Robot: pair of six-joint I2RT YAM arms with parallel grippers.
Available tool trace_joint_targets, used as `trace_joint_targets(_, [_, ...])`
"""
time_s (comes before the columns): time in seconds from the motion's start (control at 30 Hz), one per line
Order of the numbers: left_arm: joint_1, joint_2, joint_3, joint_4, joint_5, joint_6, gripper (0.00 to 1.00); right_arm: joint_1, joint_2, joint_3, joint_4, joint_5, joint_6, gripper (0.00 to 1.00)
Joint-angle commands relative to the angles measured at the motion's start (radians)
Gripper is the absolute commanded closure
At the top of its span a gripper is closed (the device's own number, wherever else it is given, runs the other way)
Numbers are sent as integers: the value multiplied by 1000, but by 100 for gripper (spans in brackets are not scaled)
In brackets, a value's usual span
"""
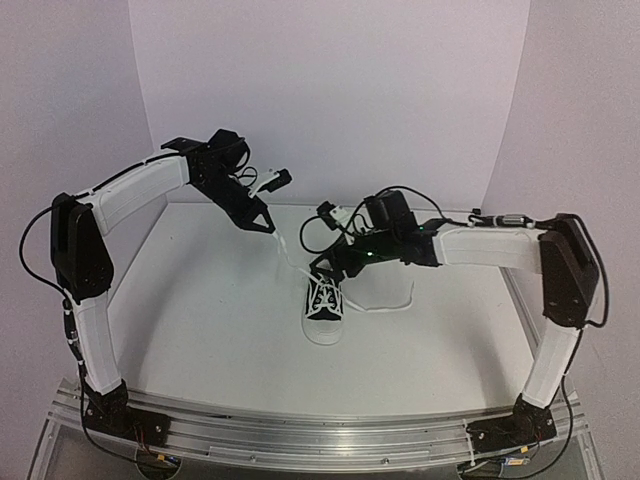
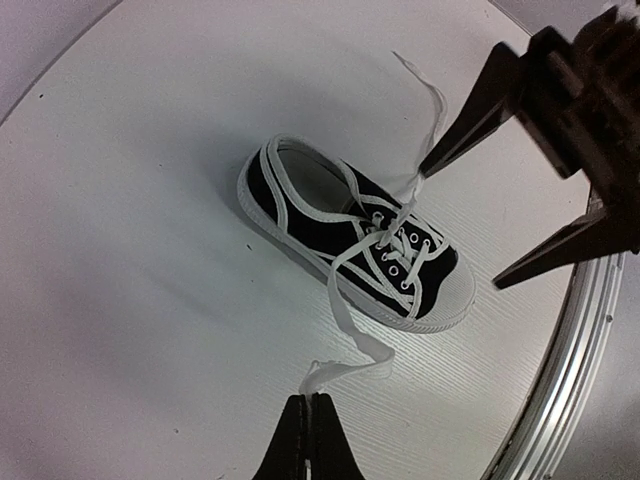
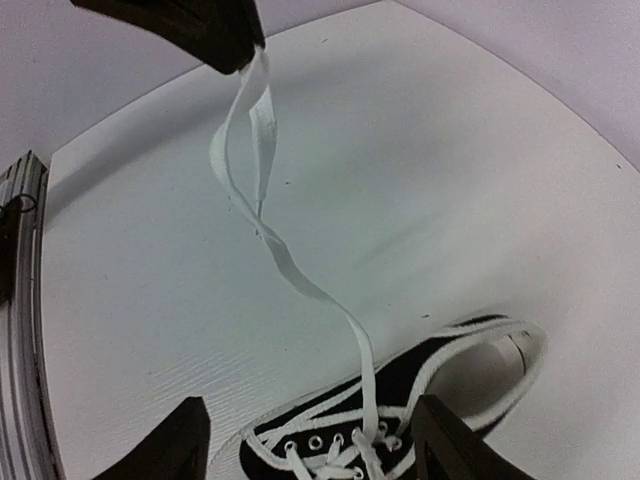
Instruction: Tie the shoes
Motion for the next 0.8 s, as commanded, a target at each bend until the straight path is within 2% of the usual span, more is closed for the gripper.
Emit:
trace_joint_targets(0.0, [-3,-65,41,-5,-7,-27,100,2,159,148,58,-153,-179,38])
trace_joint_targets(0.2, [-4,-73,44,-5,-13,-26,100,3,242,191,86,-145,-184,43])
trace_joint_targets(0.33, [-3,-67,55,-6,-5,-29,100,5,294,220,113,-123,-156,53])
trace_joint_targets(0.5, [-3,-67,54,-10,-2,-25,100,6,341,259,129,-88,-156,57])
trace_joint_targets(0.53, [-3,-67,53,-10,-3,-23,100,6,351,267,129,-86,-157,60])
trace_joint_targets(0.63, [-3,-68,51,-8,-9,-19,100,6,353,267,132,-88,-157,77])
trace_joint_targets(0.7, [-3,-70,36,-5,-25,-19,100,6,336,245,140,-87,-152,98])
trace_joint_targets(0.77, [1,-77,-2,11,-55,-9,100,6,306,212,155,-85,-146,100])
